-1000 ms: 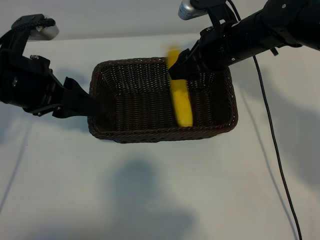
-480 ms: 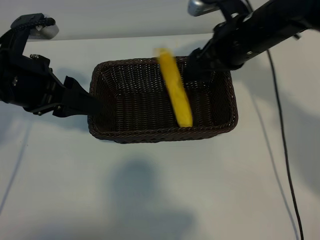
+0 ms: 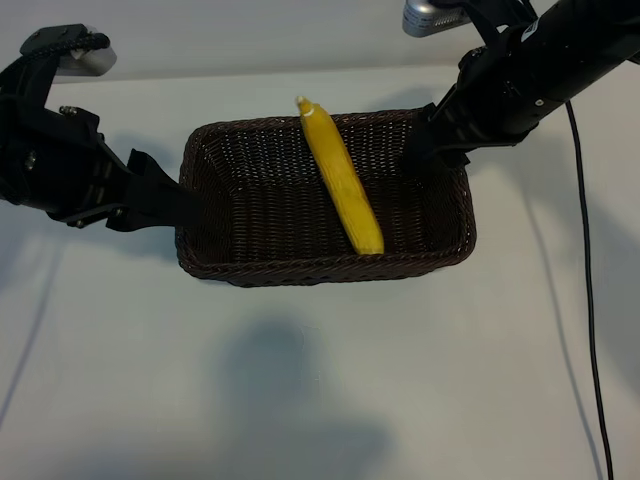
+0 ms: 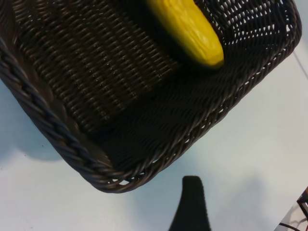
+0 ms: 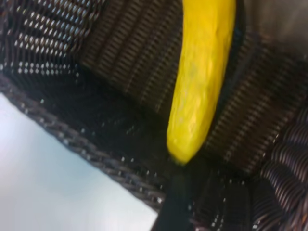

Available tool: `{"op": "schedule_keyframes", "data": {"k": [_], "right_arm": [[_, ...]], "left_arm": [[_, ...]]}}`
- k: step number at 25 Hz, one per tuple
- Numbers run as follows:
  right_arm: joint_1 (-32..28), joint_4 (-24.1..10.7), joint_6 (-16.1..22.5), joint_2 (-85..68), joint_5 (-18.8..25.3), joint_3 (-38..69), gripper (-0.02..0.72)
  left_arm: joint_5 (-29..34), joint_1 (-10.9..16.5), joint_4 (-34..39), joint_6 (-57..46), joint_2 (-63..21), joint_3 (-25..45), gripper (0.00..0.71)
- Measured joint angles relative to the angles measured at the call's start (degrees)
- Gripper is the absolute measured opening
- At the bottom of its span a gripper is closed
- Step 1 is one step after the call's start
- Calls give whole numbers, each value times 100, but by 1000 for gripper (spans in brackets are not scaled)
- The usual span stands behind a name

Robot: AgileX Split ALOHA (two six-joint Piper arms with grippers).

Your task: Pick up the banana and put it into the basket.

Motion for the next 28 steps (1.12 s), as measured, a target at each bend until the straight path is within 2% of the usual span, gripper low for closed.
{"op": "schedule_keyframes", "data": {"k": [15,25,28], "right_arm": [[0,56,0,-303,567,0,645],[0,43,105,-367,680,0,635],[0,141,100,-367,773,0,632]], "left_arm": [[0,0,0,17,0,0,610],[0,0,0,22,0,0,610],[0,0,0,22,0,0,610]]}}
